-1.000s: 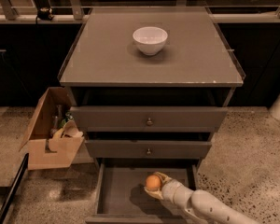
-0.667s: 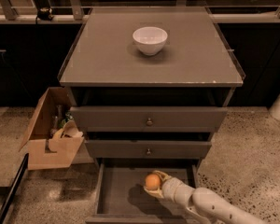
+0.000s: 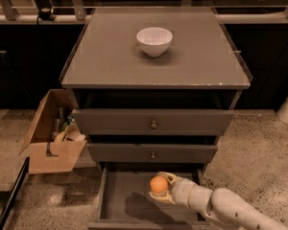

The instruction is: Pick orange from bottom drawer and place on counter

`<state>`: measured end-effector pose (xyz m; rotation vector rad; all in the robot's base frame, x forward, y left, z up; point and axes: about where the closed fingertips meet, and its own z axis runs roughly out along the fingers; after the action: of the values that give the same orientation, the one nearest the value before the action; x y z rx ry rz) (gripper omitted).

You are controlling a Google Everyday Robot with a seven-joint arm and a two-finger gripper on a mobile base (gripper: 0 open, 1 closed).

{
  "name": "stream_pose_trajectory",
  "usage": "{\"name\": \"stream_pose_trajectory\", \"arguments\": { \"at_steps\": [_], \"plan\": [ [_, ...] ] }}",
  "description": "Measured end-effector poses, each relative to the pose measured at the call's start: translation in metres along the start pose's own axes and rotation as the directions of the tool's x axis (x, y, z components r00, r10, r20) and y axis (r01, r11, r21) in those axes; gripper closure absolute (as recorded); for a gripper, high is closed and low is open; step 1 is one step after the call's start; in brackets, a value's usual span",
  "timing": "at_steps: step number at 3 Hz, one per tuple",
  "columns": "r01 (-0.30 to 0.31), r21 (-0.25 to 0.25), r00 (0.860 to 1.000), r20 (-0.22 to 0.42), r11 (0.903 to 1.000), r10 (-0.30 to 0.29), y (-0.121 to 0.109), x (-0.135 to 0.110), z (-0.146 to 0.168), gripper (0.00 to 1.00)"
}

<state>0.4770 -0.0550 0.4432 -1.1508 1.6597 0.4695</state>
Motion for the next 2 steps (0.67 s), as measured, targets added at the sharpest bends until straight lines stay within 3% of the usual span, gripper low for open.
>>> {"name": "stream_pose_trajectory", "arguments": {
  "at_steps": [1,2],
  "plan": [
    [0.081,-0.07,0.996,0.047,0.9942,-0.078,0.004,-0.046,-0.027,1.0],
    [0.139,-0.128,0.986,0.114,0.9819,-0.125,-0.004,-0.085,-0.051,1.0]
  ]
}}
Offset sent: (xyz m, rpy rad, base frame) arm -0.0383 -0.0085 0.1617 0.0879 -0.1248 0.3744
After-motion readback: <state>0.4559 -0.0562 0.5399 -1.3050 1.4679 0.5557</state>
